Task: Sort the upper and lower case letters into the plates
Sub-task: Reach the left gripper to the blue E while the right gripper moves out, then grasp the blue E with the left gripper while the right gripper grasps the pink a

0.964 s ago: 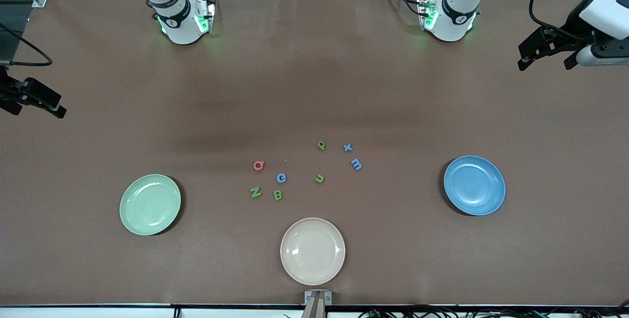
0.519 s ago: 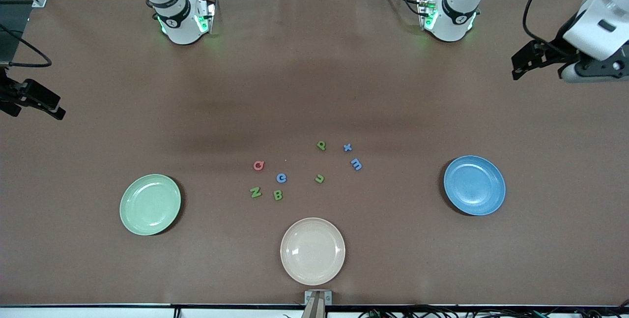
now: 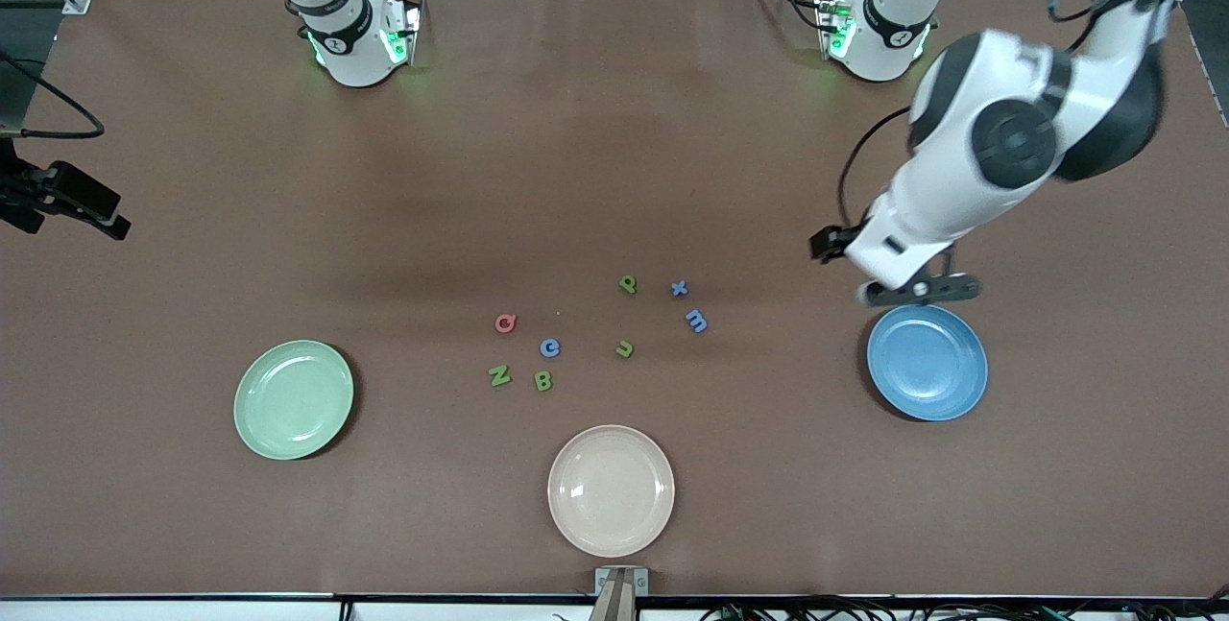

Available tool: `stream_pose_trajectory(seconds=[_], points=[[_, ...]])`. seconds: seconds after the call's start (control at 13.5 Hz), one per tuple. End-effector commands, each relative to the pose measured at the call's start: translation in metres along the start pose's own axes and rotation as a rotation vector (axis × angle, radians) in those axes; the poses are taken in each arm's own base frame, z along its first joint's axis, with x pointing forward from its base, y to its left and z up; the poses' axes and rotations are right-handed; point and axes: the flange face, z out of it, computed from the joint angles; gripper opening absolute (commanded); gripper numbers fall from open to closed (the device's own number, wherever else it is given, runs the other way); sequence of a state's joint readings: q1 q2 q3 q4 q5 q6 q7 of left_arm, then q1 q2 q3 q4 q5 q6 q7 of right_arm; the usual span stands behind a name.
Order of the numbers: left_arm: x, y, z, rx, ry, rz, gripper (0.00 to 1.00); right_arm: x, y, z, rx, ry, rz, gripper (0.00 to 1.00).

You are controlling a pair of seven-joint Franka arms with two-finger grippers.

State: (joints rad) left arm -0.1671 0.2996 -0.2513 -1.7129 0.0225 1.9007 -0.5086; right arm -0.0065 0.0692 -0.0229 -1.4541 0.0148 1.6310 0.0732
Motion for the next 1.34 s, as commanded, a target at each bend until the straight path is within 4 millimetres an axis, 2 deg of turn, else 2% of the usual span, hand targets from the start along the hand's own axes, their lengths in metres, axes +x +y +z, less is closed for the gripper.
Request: stream_pose_trajectory(seconds=[0.0,0.07,0.15,0.22,0.37,0.45,0.59,0.67,0.82,0.96,1.19,1.26], points=[[0.018,0.036,0.053,0.020,0.039,-0.034,1.00,0.003,-0.001,0.003,0.000,-0.003,0.000,1.00],[0.017,0.058,0.079,0.038,0.040,-0.070,1.00,0.007,-0.006,0.013,0.002,-0.020,-0.007,1.00],[0.022,0.072,0.102,0.056,0.034,-0.117,1.00,0.011,-0.010,0.025,0.004,-0.041,-0.012,1.00],[0.028,0.089,0.123,0.062,0.028,-0.165,0.97,0.017,-0.019,0.044,0.005,-0.066,-0.025,1.00],[0.029,0.121,0.149,0.063,0.026,-0.272,0.88,0.031,-0.050,0.084,0.007,-0.088,-0.067,1.00],[0.032,0.129,0.157,0.058,0.039,-0.307,0.88,0.032,-0.070,0.098,-0.002,-0.104,-0.109,1.00],[0.038,0.134,0.173,0.023,0.069,-0.337,0.81,0.033,-0.083,0.126,0.004,-0.146,-0.128,1.00],[0.041,0.137,0.182,-0.005,0.084,-0.349,0.79,0.035,-0.097,0.145,0.001,-0.173,-0.132,1.00],[0.038,0.148,0.201,-0.027,0.093,-0.393,0.77,0.037,-0.137,0.181,0.001,-0.172,-0.141,1.00],[0.031,0.157,0.208,-0.017,0.093,-0.403,0.74,0.038,-0.182,0.218,0.002,-0.141,-0.040,1.00],[0.027,0.159,0.220,-0.005,0.080,-0.428,0.67,0.012,-0.251,0.282,-0.023,-0.163,0.092,1.00],[0.021,0.165,0.222,-0.001,0.080,-0.416,0.59,-0.001,-0.265,0.309,-0.025,-0.155,0.133,1.00]])
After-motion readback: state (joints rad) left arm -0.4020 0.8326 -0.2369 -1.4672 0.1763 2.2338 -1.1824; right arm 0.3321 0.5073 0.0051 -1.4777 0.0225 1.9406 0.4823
